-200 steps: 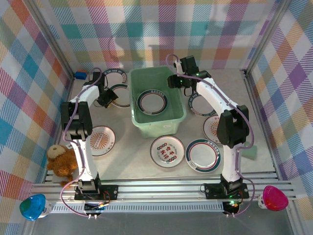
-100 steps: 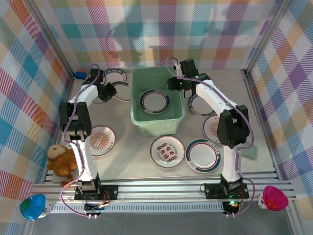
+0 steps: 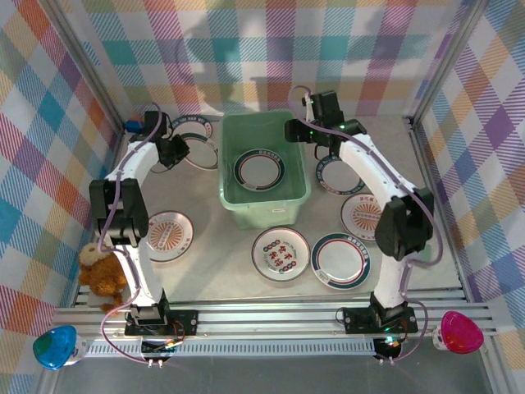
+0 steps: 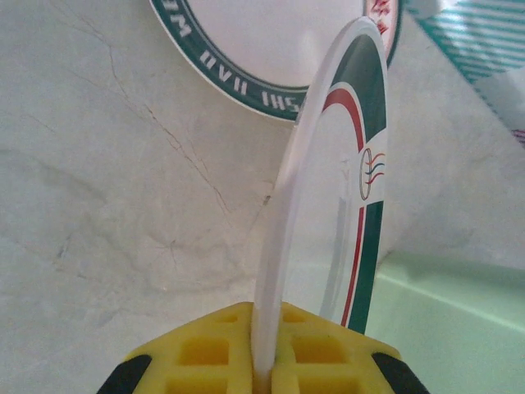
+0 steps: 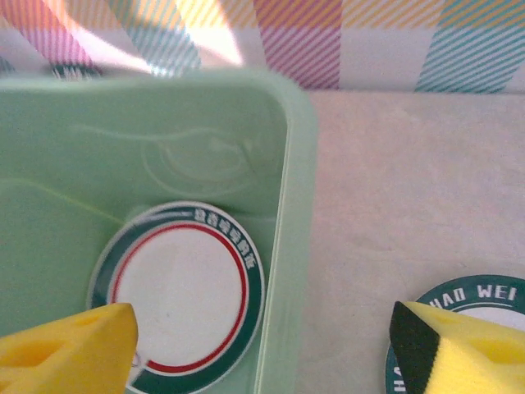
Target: Place the plates into the plastic bin on the countertop
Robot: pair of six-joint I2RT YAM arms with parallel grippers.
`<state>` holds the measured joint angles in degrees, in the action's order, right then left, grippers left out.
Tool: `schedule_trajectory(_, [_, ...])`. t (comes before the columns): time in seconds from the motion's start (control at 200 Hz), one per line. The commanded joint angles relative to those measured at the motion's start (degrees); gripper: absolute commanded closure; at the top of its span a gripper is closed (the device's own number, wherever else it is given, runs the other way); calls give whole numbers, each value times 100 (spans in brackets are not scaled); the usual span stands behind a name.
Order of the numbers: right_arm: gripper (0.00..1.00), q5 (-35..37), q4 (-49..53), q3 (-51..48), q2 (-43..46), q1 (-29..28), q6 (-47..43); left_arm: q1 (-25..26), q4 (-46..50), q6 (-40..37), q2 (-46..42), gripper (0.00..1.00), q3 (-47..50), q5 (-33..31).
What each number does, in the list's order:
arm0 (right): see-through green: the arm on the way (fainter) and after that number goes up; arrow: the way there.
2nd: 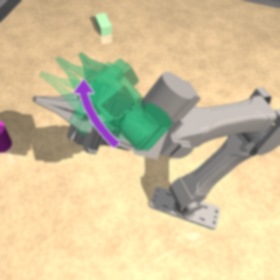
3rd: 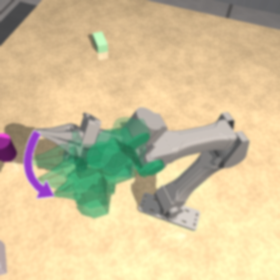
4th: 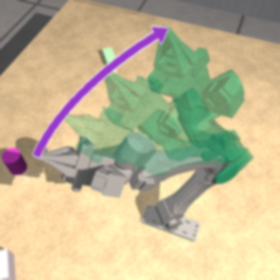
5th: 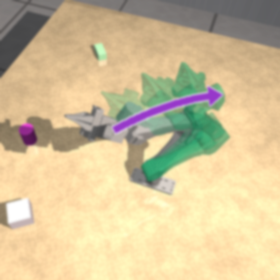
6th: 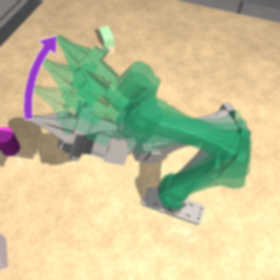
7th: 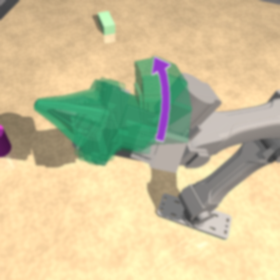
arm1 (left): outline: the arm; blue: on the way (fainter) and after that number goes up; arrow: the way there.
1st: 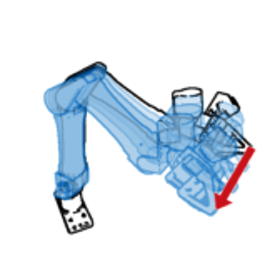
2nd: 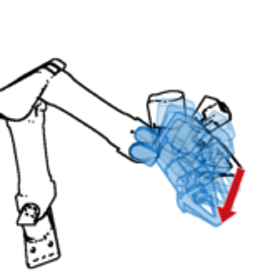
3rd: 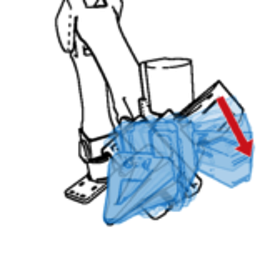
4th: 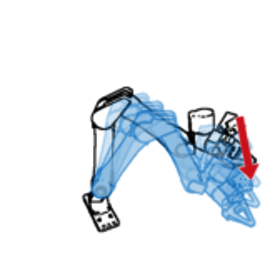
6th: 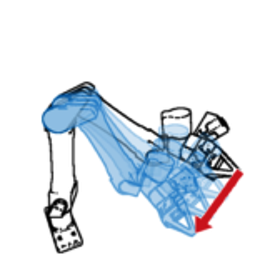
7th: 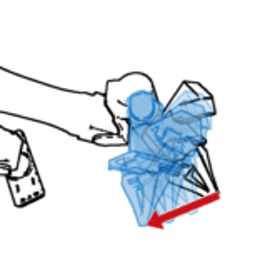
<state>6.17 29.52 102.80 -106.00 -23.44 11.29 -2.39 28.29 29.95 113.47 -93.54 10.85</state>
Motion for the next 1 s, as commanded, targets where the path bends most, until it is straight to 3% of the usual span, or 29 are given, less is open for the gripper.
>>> schedule_trajectory(0.0, [16,166,-41,-154,638,-38,251,-86,-104,-169,-737,96,116,-215])
schedule_trajectory(0.32, [12,154,-24,-983,1778,-13,593,-95,138,-402,-1915,98,316,-598])
schedule_trajectory(0.445, [11,-89,-69,-1264,2162,126,791,-101,155,-293,-2376,98,407,-459])
schedule_trajectory(0.67, [14,-2163,-275,-1222,2300,488,1365,-11,-103,384,-2803,99,555,1021])
schedule_trajectory(0.81, [17,-3180,-377,-1067,2154,482,1863,326,-47,503,-2917,100,433,1327])
schedule_trajectory(0.995, [23,-3919,-1472,-1621,2103,473,2985,637,-506,992,-3050,100,589,1665])
